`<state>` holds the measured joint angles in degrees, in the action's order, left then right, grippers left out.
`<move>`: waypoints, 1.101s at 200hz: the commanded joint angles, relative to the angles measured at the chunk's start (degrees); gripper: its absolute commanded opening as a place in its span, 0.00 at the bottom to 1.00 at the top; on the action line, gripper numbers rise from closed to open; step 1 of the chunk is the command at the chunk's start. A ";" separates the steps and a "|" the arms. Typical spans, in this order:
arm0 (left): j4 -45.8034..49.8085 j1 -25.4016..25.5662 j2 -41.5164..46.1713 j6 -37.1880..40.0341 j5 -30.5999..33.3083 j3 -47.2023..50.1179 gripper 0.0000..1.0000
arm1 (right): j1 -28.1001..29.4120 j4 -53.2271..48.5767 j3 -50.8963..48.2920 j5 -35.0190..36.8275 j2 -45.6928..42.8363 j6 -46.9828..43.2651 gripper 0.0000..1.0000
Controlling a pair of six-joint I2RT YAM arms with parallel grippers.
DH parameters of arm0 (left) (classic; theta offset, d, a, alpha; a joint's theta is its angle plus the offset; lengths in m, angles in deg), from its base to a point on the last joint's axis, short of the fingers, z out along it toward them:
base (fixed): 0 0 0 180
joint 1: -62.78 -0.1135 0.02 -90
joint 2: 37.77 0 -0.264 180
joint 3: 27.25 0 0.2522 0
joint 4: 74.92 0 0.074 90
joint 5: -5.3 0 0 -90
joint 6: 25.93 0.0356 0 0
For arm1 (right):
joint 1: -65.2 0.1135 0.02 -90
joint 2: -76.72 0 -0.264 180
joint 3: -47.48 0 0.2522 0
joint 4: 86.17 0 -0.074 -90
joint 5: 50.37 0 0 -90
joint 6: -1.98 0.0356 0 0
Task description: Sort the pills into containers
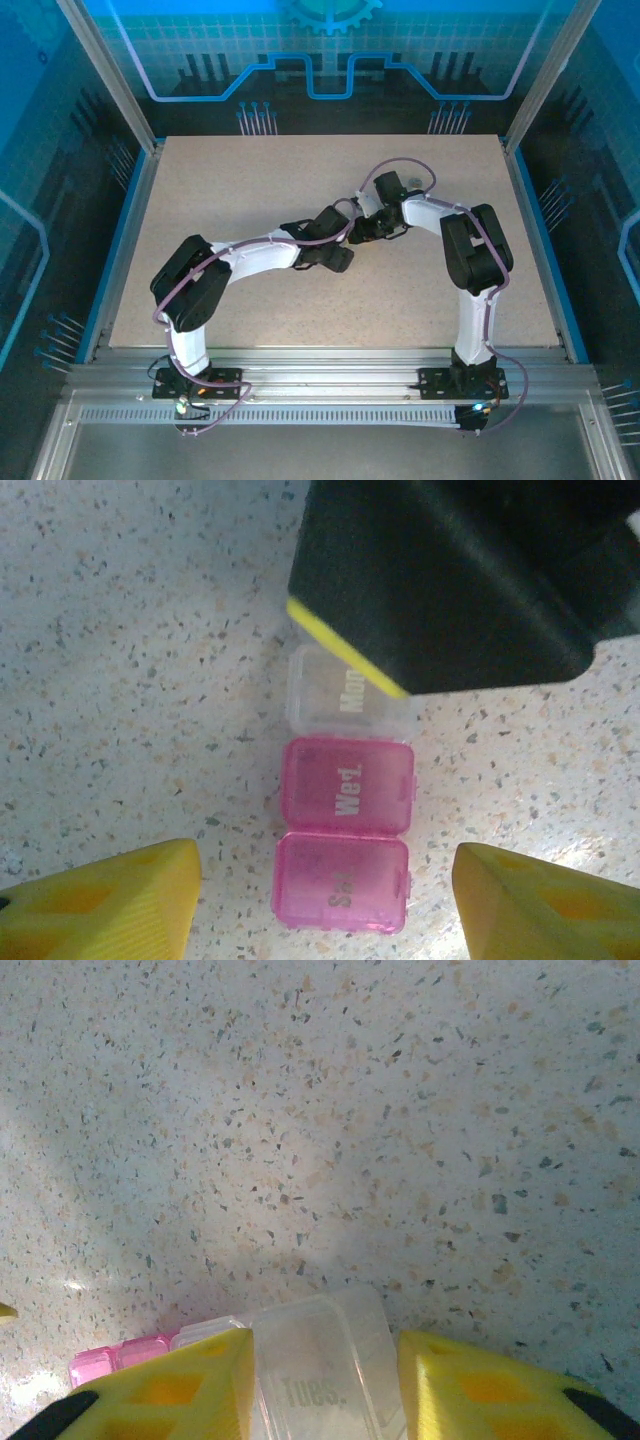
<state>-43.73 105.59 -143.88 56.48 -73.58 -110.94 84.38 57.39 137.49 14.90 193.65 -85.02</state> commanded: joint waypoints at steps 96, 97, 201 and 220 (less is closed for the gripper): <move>5.91 -0.33 -5.58 4.30 0.78 -4.39 0.69 | 0.85 -5.47 0.16 0.89 2.92 -0.11 0.41; 5.88 -0.34 -5.59 4.32 0.81 -4.41 0.68 | 0.86 -5.50 0.19 0.86 2.89 -0.06 0.41; 5.11 -0.36 -5.23 5.66 1.01 -3.46 0.46 | 1.36 -6.56 0.95 2.21 3.53 -0.37 0.40; 4.98 -0.61 -4.32 4.78 0.95 -3.22 0.43 | 2.04 -7.44 1.58 3.61 4.05 -0.75 0.40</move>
<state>-39.14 105.59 -149.91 61.35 -73.34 -113.93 84.82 55.49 138.89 14.42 194.39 -85.06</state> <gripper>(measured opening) 0.440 0.404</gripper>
